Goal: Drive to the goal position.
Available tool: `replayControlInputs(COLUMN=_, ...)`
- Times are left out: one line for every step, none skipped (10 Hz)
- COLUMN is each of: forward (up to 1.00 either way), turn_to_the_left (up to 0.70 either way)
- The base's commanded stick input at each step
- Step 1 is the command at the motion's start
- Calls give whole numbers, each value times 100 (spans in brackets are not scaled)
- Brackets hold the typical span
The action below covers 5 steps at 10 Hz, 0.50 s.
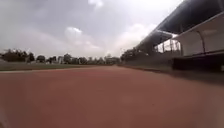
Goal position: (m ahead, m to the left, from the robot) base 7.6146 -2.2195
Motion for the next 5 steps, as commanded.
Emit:
replayControlInputs(forward=45, turn_to_the_left=0)
replayControlInputs(forward=45, turn_to_the_left=0)
replayControlInputs(forward=45, turn_to_the_left=0)
replayControlInputs(forward=45, turn_to_the_left=0)
replayControlInputs(forward=45, turn_to_the_left=0)
